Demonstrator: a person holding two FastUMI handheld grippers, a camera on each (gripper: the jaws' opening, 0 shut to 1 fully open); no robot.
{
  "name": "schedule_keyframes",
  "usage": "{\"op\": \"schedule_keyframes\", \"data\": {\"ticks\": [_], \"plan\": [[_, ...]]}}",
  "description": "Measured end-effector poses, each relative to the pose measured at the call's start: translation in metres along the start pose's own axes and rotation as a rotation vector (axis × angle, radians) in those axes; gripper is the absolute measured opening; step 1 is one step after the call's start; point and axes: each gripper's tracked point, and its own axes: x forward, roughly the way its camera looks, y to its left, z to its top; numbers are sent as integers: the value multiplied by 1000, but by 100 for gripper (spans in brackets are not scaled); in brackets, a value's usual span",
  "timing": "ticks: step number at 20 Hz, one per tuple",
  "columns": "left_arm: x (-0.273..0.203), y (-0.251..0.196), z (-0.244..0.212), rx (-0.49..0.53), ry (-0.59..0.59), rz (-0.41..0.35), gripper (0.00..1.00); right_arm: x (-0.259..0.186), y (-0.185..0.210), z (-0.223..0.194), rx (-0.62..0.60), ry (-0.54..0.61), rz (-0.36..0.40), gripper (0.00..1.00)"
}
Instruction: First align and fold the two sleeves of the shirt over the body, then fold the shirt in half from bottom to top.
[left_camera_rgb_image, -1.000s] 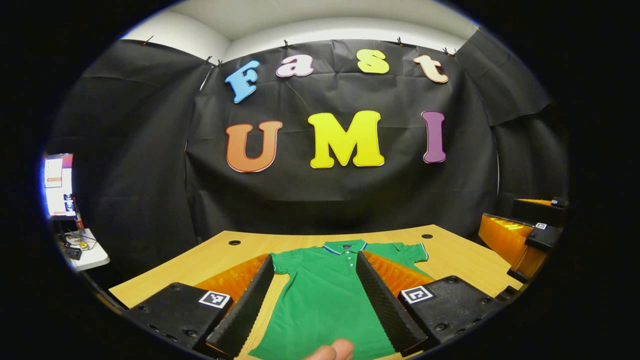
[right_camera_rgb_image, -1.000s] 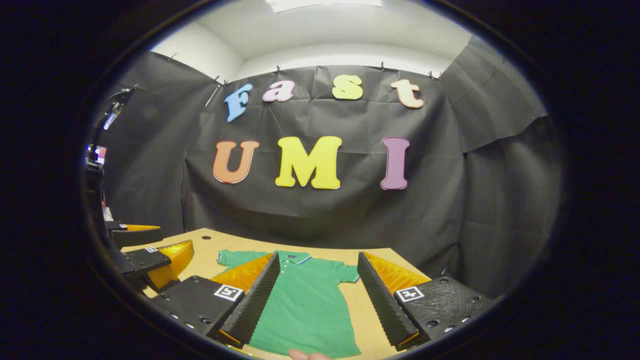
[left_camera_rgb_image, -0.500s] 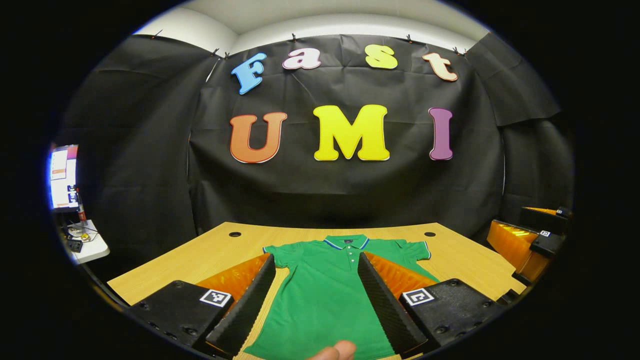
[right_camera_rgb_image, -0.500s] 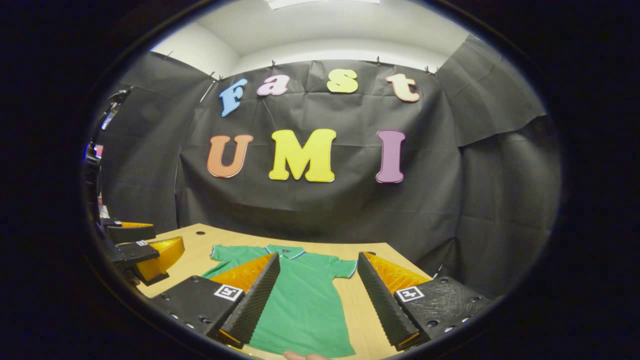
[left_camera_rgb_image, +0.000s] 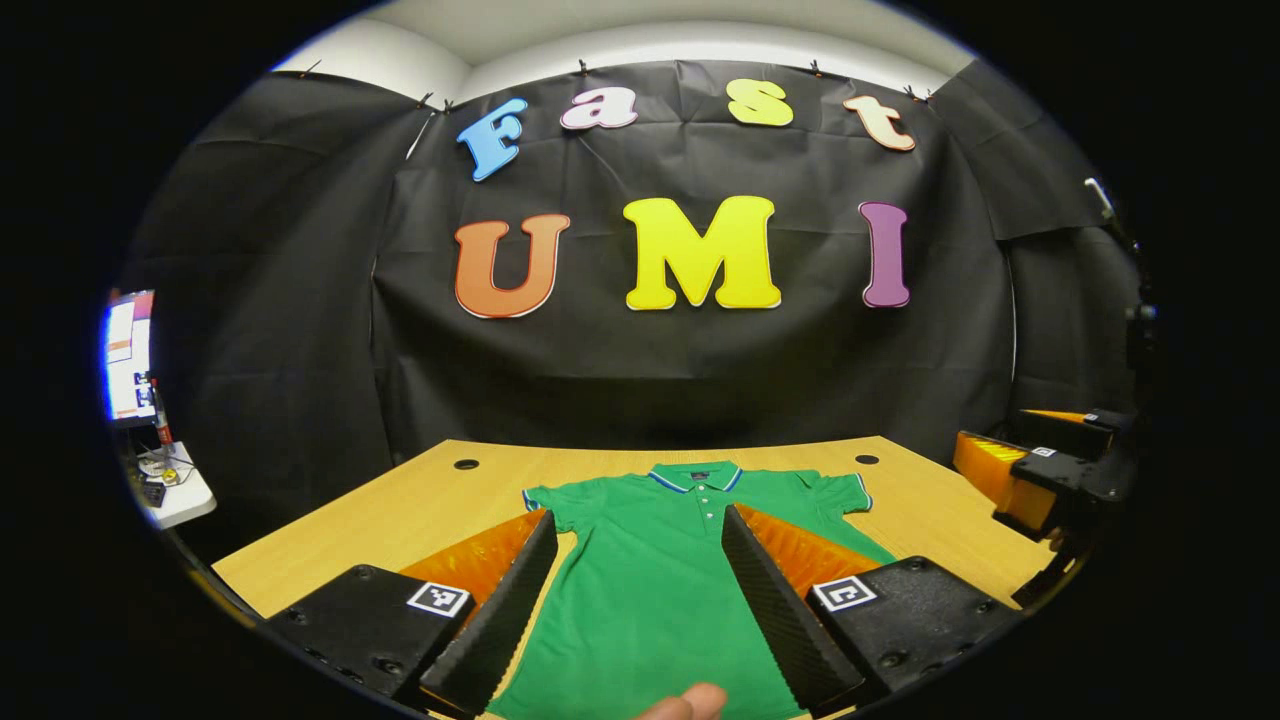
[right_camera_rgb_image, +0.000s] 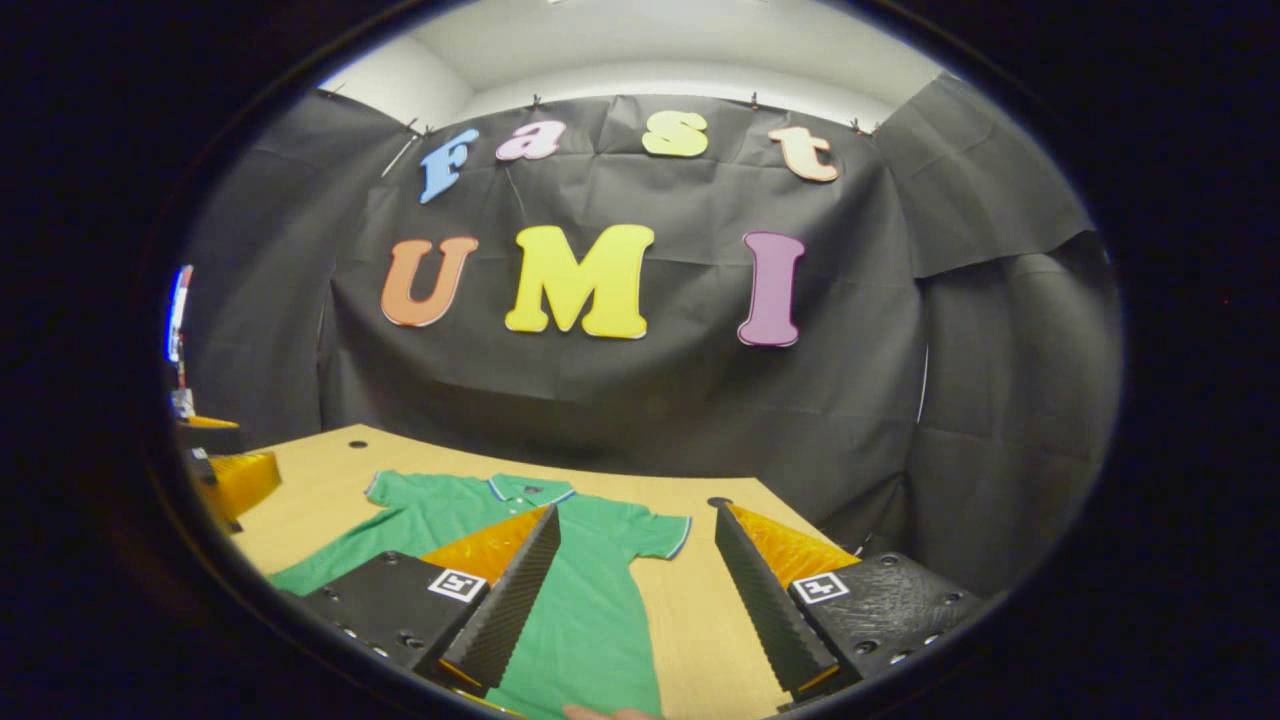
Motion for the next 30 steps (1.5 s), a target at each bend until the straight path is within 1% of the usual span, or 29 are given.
{"op": "schedule_keyframes", "data": {"ticks": [2, 3, 4, 6, 7, 8, 10, 11, 14, 16, 18, 20, 21, 22, 23, 24, 25, 26, 27, 28, 29, 30], "plan": [[4, 5, 0, -5, -7, 13, 100, 29, -10, -11, -48, 22, -38, 96], [7, 9, -1, -5, -13, 25, 100, 46, -12, -18, -65, 23, -46, 95], [9, 11, -1, -2, -14, 34, 100, 61, -12, -23, -77, 24, -48, 96], [13, 15, -5, -2, -12, 46, 100, 103, -11, -48, -104, 70, -42, 95], [15, 17, -7, -4, -9, 53, 100, 125, -11, -65, -101, 126, -52, 95], [17, 20, -8, -4, -6, 57, 100, 146, -12, -81, -82, 177, -82, 95], [23, 22, -12, 3, 0, 67, 100, 188, -7, -101, -53, 220, -100, 96], [24, 26, -13, 4, 1, 77, 100, 202, -3, -107, -34, 238, -114, 95], [31, 32, -19, -8, 13, 93, 100, 244, 1, -132, 21, 307, -138, 94], [37, 37, -24, -7, 25, 104, 100, 265, -9, -146, 63, 353, -166, 94], [44, 44, -32, -14, 43, 121, 100, 275, -23, -161, 115, 417, -204, 94], [51, 45, -45, -24, 83, 126, 99, 281, -27, -172, 183, 469, -198, 94], [52, 46, -49, -27, 99, 127, 100, 282, -31, -176, 214, 495, -211, 93], [52, 45, -52, -28, 107, 128, 100, 282, -33, -183, 247, 527, -215, 96], [53, 45, -52, -28, 112, 125, 100, 280, -33, -191, 285, 577, -219, 94], [54, 42, -53, -27, 114, 118, 100, 284, -39, -189, 287, 562, -227, 90], [54, 38, -54, -25, 114, 111, 100, 286, -45, -195, 257, 581, -246, 90], [52, 35, -53, -21, 111, 106, 100, 285, -41, -192, 245, 578, -235, 82], [51, 33, -50, -15, 105, 98, 100, 287, -36, -192, 231, 581, -216, 81], [50, 31, -47, -7, 97, 90, 100, 288, -30, -191, 226, 578, -202, 67], [49, 30, -45, -1, 89, 88, 100, 289, -26, -191, 231, 579, -185, 58], [48, 32, -44, 4, 85, 92, 100, 290, -22, -189, 244, 577, -166, 42]]}}
